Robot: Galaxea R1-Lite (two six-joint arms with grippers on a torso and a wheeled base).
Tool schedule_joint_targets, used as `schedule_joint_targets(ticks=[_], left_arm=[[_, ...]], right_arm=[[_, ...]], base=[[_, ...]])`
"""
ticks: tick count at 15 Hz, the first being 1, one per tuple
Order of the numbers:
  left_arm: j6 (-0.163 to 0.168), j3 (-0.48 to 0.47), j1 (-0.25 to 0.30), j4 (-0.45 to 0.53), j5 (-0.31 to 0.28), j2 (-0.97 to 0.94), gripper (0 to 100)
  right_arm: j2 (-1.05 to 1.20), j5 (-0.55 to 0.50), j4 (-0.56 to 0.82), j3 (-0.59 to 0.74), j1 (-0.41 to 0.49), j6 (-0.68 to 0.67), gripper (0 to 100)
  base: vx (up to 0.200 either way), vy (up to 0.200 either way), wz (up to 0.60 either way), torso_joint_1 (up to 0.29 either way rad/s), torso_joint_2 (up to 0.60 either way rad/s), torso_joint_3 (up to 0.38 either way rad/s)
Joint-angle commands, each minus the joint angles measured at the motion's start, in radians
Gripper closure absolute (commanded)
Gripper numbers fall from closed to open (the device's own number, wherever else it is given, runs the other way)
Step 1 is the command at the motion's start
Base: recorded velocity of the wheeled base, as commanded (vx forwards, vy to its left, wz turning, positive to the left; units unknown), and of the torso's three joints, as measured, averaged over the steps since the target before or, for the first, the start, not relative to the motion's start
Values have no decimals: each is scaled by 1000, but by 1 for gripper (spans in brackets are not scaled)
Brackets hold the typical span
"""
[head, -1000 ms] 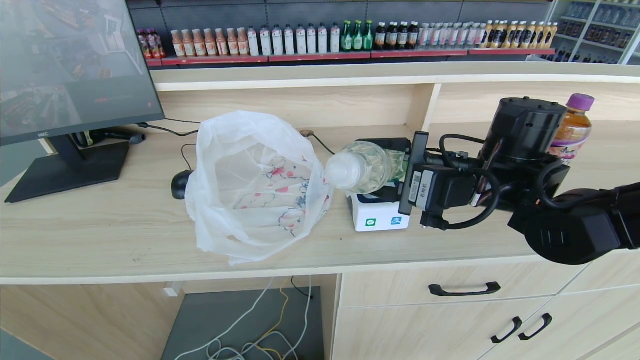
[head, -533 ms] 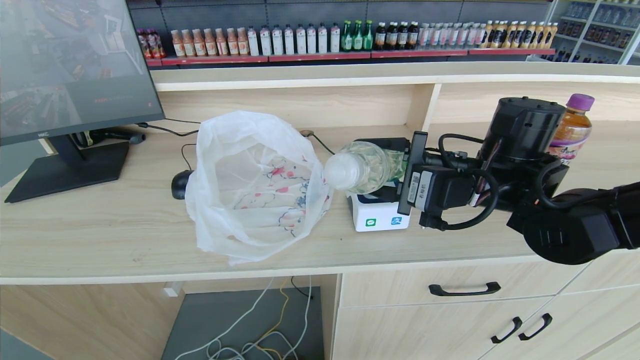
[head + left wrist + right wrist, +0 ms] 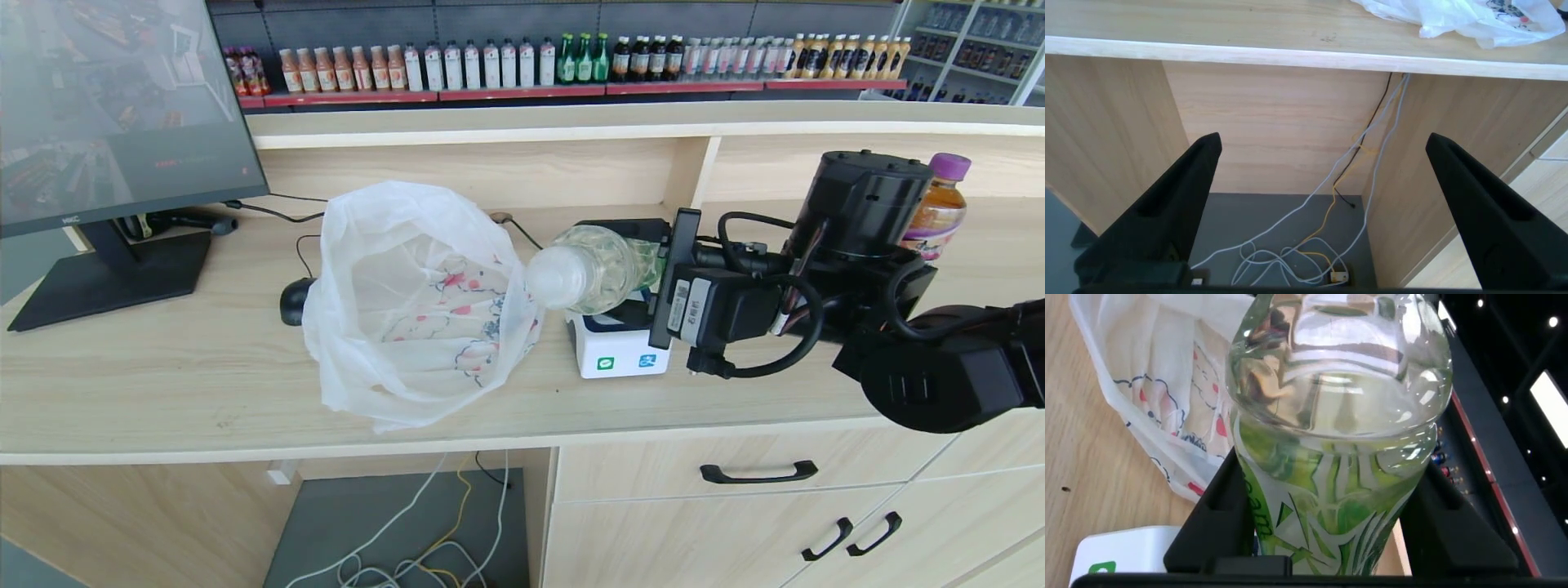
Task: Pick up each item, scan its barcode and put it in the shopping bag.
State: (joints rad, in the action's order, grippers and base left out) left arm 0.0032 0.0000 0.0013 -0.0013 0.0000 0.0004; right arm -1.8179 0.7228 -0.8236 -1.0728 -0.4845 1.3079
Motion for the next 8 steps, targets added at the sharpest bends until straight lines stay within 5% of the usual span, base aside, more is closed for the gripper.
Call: schedule_joint_targets(ticks=[1, 8], left_arm=[[0, 0, 0, 0, 0, 0, 0], [0, 0, 0, 0, 2, 0, 0]], right_arm=[[9, 1, 0, -1, 0, 1, 100], [117, -34, 0, -10, 0, -116, 100]], base=[[0, 0, 0, 0, 0, 0], [0, 0, 0, 0, 0, 0]])
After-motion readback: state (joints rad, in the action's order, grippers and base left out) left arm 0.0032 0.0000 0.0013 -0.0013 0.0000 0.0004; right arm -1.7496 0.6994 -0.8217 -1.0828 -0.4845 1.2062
